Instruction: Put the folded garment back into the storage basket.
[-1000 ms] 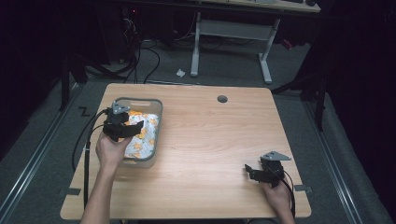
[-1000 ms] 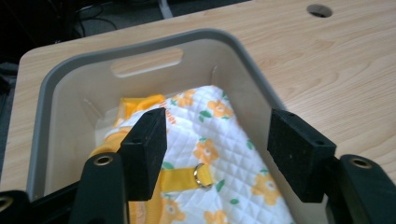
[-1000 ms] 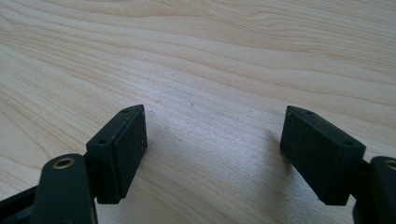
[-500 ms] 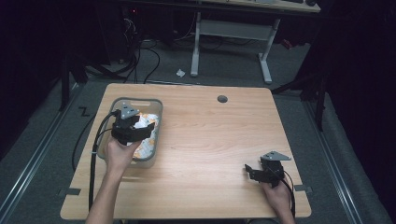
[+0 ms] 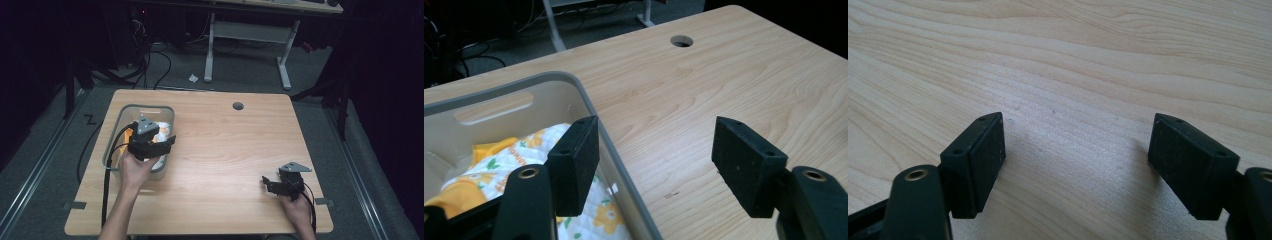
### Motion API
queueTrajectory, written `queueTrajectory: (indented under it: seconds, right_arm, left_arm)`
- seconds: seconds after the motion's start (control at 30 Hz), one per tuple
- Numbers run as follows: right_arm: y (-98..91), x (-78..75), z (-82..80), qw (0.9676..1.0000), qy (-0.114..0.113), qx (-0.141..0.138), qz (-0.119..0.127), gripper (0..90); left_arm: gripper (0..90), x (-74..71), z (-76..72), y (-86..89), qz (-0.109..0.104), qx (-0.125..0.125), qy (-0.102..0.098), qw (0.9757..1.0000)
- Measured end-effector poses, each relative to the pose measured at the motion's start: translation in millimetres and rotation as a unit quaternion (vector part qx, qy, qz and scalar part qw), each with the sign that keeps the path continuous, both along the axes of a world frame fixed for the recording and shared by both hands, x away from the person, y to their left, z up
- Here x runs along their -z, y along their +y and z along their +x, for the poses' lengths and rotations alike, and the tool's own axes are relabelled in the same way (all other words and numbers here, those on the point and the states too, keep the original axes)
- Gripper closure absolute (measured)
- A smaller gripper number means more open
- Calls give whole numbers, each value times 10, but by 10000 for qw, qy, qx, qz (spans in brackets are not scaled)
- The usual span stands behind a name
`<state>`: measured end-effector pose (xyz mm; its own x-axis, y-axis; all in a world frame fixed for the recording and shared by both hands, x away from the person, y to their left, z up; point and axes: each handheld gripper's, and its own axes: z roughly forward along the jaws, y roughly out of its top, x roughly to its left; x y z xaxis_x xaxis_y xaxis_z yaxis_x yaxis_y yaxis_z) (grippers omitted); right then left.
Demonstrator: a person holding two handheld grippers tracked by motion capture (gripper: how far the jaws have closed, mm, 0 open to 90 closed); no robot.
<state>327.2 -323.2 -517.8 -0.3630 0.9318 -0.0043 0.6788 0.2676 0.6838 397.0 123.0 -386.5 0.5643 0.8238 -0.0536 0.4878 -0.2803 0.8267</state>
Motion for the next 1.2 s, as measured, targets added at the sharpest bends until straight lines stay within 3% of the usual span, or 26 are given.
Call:
queueTrajectory:
  seconds: [0.23, 0.5, 0.83, 1.1, 1.2]
  right_arm:
    - [0, 0, 0, 10000, 0, 1, -3, 233]
    - [0, 0, 0, 10000, 0, 0, -1, 233]
    - [0, 0, 0, 10000, 0, 1, 1, 233]
    - [0, 0, 0, 10000, 0, 1, -1, 233]
    - [0, 0, 0, 10000, 0, 1, -1, 233]
  left_arm:
    - [363, 75, -26, -144, -29, 171, 73, 9998]
    - [377, 126, -76, -294, 126, 373, 72, 9992]
    - [376, 195, -157, -377, 6, 516, 104, 9986]
    - [377, 237, -224, -439, -233, 597, 166, 9978]
    - [375, 256, -259, -520, -177, 662, 142, 9975]
